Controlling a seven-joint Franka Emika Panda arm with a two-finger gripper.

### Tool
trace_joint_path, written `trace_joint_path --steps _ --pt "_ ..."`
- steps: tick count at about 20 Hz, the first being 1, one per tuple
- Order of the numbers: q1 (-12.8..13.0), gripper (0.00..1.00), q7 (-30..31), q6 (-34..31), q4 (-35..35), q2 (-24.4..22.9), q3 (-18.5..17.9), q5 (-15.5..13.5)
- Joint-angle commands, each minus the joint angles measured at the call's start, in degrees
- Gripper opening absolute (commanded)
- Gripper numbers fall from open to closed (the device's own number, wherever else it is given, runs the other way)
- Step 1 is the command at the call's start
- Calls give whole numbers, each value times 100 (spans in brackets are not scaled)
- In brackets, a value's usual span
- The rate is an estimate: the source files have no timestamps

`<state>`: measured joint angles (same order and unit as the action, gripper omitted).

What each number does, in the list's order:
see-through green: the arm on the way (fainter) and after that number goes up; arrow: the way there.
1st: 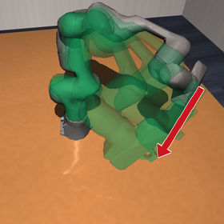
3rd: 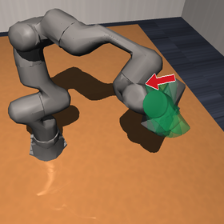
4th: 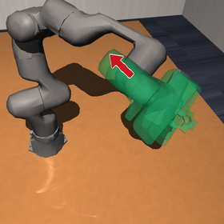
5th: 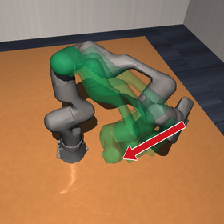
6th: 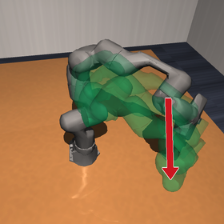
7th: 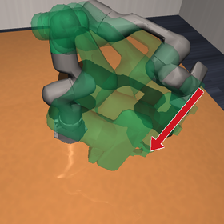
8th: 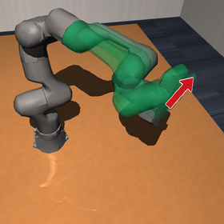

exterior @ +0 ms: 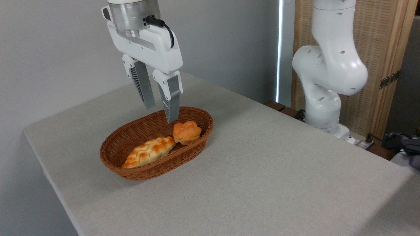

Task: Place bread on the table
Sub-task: 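Move the open gripper over the small orange roll and lower it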

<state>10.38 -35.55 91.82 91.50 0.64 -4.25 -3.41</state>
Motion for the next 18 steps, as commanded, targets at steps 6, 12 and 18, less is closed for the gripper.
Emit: trace_joint_path --steps 6,12,18 --pt "-19 100 -74 -68 78 -72 -14 -116" --pt "43 100 -31 -51 280 -55 222 -116" --pt "305 100 -13 256 877 -371 372 -265"
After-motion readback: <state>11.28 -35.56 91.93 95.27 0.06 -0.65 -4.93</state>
